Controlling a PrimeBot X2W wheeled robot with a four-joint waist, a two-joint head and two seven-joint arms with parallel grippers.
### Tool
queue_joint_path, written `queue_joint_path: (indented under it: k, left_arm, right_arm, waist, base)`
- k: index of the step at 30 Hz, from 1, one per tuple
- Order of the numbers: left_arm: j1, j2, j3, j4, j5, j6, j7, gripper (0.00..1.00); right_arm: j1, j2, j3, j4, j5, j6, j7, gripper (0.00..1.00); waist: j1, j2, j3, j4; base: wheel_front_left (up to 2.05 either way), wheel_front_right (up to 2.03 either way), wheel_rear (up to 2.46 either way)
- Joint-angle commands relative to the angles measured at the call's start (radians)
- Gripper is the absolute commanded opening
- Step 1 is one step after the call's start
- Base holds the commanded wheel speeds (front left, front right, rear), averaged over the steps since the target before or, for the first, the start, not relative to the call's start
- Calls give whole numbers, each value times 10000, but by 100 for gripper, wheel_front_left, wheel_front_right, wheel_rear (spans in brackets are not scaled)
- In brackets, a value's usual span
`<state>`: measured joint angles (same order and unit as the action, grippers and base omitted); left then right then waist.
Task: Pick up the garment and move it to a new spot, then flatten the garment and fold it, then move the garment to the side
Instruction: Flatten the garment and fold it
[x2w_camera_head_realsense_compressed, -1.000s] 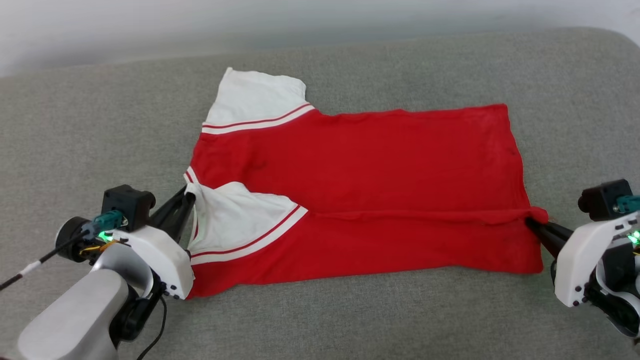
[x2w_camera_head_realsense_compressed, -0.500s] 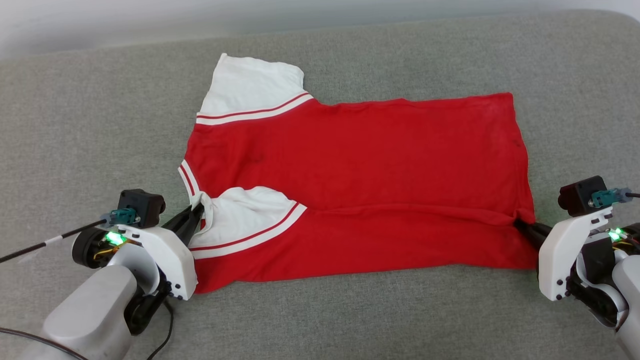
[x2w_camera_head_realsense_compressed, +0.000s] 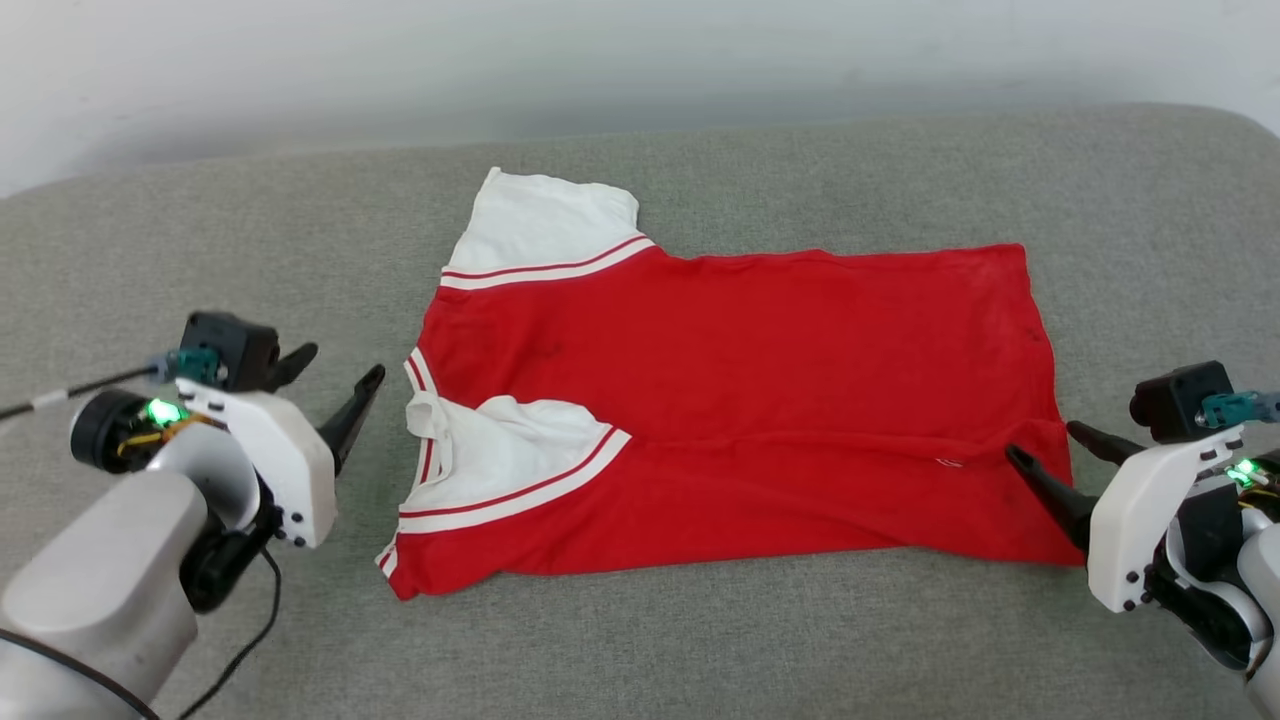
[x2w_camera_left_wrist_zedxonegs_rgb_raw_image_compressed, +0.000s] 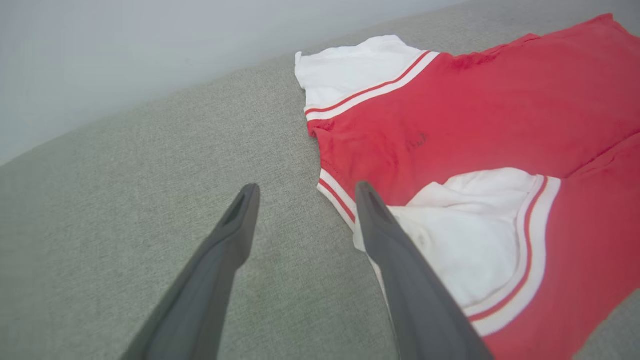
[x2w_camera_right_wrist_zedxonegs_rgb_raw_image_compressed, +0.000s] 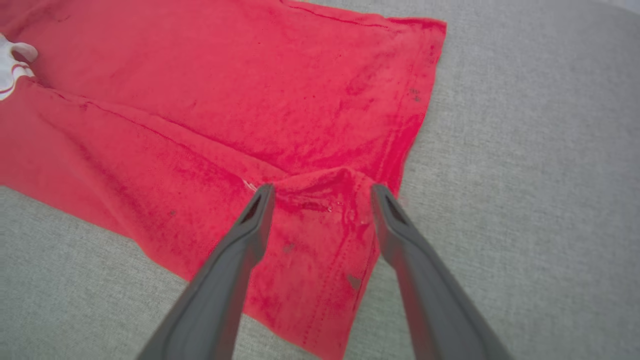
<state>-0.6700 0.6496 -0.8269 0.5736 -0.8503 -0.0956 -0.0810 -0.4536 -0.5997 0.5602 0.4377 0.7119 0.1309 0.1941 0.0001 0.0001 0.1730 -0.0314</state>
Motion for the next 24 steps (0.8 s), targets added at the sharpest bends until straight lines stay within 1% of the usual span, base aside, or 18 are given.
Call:
queue_joint_path:
  k: [1, 4, 7, 11, 15, 20, 24]
  left_arm:
    - [-231, 182, -62, -261, -6, -17, 387, 100]
    - [-524, 491, -249, -883, -113, -86, 1384, 100]
    - [-791, 760, -397, -1552, -534, -167, 2765, 100]
    - [-1053, 1001, -649, -2356, -1269, -244, 4638, 100]
    - [-1242, 1171, -952, -2749, -1747, -251, 6139, 100]
    - [-1230, 1138, -1355, -2831, -2183, -284, 7430, 100]
    - [-1171, 1105, -1716, -2791, -2275, -309, 8004, 100]
  right_arm:
    - [122, -54, -36, -119, -75, -4, -67, 100]
    - [228, -50, -116, -258, -141, -4, -36, 100]
    - [298, -13, -195, -389, -204, -4, -2, 100]
    - [337, 40, -273, -523, -302, -4, 76, 100]
    - [336, 153, -312, -606, -398, -4, 131, 100]
    - [265, 284, -251, -687, -450, -4, 194, 100]
    - [134, 377, -191, -676, -477, -4, 235, 100]
  waist:
    - [-1, -1, -82, 80]
    - [-1, -1, -126, 145]
    - [-1, -1, -153, 212]
    - [-1, -1, -162, 252]
    - [-1, -1, -122, 213]
    - [-1, -1, 15, 61]
    - [-1, -1, 202, -77]
  base:
    - [0, 0, 0]
    - [0, 0, 0]
    - [0, 0, 0]
    - [0, 0, 0]
    - [0, 0, 0]
    - [0, 0, 0]
    - [0, 0, 0]
